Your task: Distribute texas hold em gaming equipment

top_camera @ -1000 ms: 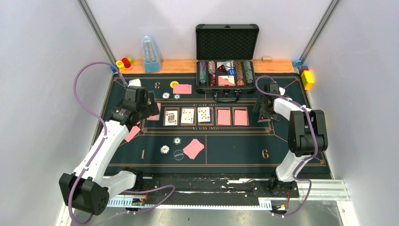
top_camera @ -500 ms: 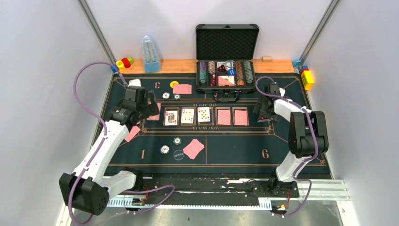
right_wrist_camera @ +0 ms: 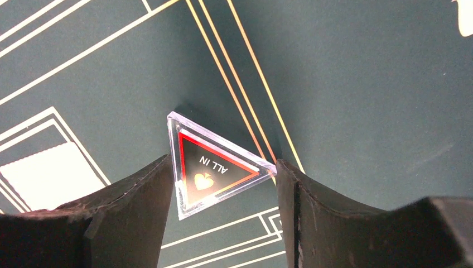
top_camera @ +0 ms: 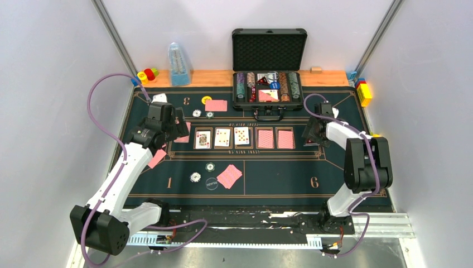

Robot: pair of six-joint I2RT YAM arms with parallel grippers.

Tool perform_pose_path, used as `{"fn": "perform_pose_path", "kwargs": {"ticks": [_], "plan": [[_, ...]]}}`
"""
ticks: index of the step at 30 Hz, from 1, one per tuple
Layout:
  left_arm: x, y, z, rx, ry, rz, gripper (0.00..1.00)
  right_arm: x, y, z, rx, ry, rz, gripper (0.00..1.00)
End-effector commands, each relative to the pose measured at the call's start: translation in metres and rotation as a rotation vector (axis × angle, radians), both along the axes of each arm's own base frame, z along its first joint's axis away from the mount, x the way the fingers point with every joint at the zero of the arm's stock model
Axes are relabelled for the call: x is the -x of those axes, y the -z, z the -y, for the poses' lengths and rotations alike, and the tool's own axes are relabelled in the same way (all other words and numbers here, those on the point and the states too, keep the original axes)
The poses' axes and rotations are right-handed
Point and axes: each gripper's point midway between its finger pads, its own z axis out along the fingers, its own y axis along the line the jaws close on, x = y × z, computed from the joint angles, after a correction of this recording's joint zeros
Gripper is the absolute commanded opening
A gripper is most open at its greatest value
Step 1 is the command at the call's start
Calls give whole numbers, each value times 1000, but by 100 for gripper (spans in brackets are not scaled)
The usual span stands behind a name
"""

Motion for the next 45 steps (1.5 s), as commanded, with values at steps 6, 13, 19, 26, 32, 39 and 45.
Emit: {"fn": "perform_pose_path", "kwargs": {"ticks": [6,13,19,26,32,39,45], "plan": [[1,-12,3,42,-11,43,100,1,-22,-11,-48,-16,73,41],[8,-13,13,109,7,52,100,2,-71,-49,-127,-153,210,37],[14,-8,13,129,-9,37,100,22,-106,-160,-179,-476,289,36],[19,-6,11,131,-18,31,100,79,-99,-314,-169,-943,253,36],[25,-5,10,136,-23,34,100,107,-82,-421,-115,-1213,254,37],[36,-11,5,160,-58,64,100,97,-59,-493,-113,-1314,305,38],[42,-14,-4,143,-102,84,100,90,-46,-521,-133,-1397,374,43]]}}
